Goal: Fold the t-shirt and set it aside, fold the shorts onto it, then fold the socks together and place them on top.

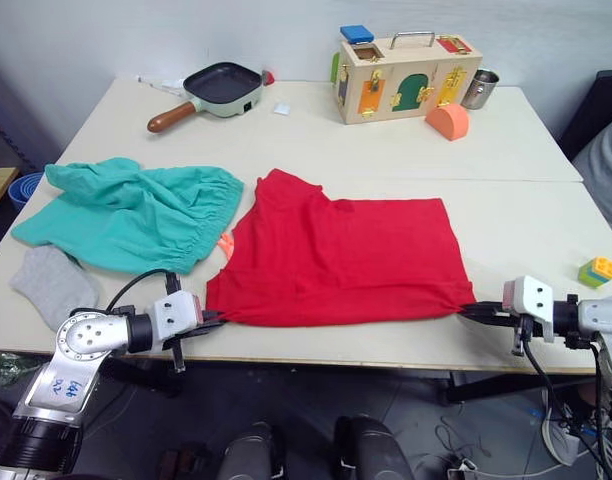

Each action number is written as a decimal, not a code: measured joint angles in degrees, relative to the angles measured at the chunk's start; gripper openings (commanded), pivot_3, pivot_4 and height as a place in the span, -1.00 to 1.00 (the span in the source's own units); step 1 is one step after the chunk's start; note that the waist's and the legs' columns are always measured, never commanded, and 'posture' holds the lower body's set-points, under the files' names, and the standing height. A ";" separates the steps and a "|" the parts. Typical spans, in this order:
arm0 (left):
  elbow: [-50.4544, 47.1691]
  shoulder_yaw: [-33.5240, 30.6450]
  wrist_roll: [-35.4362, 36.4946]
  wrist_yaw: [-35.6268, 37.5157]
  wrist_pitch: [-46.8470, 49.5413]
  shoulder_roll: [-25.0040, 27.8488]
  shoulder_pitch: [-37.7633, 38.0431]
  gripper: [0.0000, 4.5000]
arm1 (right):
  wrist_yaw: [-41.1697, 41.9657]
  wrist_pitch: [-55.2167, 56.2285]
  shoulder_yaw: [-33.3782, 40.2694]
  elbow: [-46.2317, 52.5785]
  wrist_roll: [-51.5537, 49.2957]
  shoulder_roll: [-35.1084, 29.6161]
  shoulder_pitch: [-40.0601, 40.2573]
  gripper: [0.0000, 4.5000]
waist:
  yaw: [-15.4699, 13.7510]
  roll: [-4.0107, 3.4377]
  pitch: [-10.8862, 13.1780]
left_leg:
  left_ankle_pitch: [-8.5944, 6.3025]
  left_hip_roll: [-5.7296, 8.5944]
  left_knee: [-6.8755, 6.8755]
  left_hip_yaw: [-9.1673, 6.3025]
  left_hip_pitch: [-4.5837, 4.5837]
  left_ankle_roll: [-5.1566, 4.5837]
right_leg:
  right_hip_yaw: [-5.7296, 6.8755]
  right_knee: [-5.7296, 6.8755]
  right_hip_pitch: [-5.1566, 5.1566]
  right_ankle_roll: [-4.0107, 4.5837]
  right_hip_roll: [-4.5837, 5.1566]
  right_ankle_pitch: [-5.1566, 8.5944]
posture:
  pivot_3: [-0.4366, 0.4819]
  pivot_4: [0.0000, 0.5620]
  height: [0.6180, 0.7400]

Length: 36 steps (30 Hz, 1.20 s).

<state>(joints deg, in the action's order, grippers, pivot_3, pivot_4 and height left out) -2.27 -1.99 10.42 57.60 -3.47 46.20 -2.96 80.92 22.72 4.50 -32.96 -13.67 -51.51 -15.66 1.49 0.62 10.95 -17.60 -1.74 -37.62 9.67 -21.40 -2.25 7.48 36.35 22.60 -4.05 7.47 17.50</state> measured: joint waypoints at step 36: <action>-8.96 -11.45 15.22 15.50 14.11 15.38 10.78 1.00 | 5.00 -41.89 12.07 22.42 -19.48 -12.86 14.93 0.88 | 0.03 -0.48 0.29 | 0.02 0.01 0.42 -0.06 -0.10 0.01 | 0.11 -0.48 0.08 0.05 -0.02 0.03 | -0.05 -0.47 1.00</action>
<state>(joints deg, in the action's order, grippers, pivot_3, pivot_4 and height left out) -11.23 -13.43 25.64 73.09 10.64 61.58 7.81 85.91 -19.17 16.57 -10.54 -33.14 -64.37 -0.73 1.52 0.14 11.24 -17.58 -1.72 -37.20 9.61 -21.50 -2.24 7.59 35.86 22.68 -4.01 7.45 17.53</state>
